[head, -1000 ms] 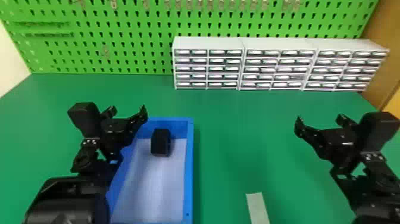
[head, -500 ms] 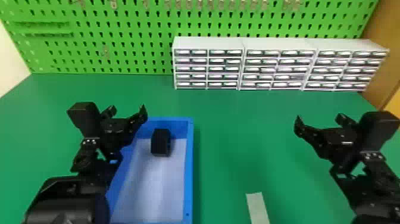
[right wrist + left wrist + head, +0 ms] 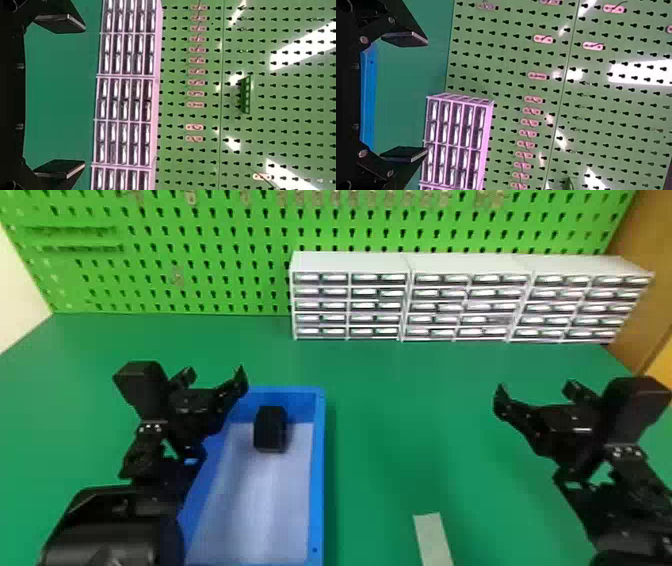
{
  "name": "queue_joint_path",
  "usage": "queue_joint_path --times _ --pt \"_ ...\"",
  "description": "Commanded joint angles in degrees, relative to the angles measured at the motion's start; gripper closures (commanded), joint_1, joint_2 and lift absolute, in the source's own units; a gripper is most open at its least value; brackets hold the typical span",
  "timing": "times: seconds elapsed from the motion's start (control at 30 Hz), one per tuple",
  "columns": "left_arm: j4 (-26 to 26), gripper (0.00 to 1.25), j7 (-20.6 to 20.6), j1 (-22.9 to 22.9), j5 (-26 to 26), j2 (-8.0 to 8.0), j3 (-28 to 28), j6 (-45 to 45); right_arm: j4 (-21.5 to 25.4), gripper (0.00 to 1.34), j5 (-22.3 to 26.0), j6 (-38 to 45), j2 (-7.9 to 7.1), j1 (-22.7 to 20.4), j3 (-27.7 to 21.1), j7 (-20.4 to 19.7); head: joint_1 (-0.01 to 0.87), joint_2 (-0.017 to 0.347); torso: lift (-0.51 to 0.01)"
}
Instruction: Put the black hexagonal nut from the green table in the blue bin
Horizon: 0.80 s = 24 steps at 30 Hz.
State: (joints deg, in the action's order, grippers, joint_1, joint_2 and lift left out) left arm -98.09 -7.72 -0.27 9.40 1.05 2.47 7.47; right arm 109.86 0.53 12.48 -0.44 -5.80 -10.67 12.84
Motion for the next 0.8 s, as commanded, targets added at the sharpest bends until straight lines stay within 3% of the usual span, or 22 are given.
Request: queue_joint_path --times 0.0,0.77 --pt "0.0 0.3 0.0 0.0 0.0 0.0 0.1 0.0 -0.1 0.1 0.0 0.0 0.0 0.0 0.0 0.0 0.686 0.051 -0.097" --pt "0.0 0.3 0.0 0.0 0.1 0.0 -0.1 0.0 -0.1 0.1 0.1 0.0 0.0 -0.1 -0.1 0.0 0.686 0.051 -0.097"
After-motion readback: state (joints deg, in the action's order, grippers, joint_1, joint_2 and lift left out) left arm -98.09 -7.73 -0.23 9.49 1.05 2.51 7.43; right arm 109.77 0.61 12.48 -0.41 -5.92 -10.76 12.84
